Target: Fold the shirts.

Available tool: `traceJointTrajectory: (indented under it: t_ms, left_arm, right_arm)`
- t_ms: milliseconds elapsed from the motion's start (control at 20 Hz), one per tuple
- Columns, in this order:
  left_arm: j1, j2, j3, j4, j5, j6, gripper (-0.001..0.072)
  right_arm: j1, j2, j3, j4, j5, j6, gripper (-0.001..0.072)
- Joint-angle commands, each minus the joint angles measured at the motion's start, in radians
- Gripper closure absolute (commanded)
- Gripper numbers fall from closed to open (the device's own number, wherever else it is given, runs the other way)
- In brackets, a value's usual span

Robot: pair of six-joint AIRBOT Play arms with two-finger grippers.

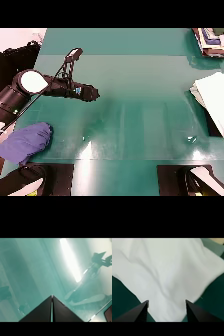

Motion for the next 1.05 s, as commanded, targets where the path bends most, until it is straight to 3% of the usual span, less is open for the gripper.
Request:
traceJointTrajectory:
  t_ms: [0,150,450,500,700,1000]
  left_arm:
    - [0.000,-0.001,0.001,0.000,0.002,0.001,0.0681]
    - [0.000,0.000,0.001,0.000,0.000,0.001,0.0681]
    - [0.000,0.000,0.002,-0.001,0.033,0.001,0.0681]
    - [0.000,0.000,0.002,0.000,0.043,0.001,0.0681]
    - [0.000,0.000,0.002,0.000,0.056,0.001,0.0681]
    - [0.000,0.000,0.002,-0.001,0.056,0.001,0.0681]
  right_arm:
    - [0.071,-0.010,0.100,0.162,-0.048,0.008,0.0177]
    - [0.299,-0.014,0.146,0.307,-0.077,0.007,0.0177]
    - [0.868,-0.137,0.225,0.303,-0.042,0.007,0.0179]
    - [0.941,-0.163,0.240,0.300,-0.039,0.006,0.0212]
    - [1.150,-0.263,0.309,0.300,-0.005,-0.013,0.0693]
    - [1.233,-0.317,0.351,0.302,0.031,-0.014,0.0695]
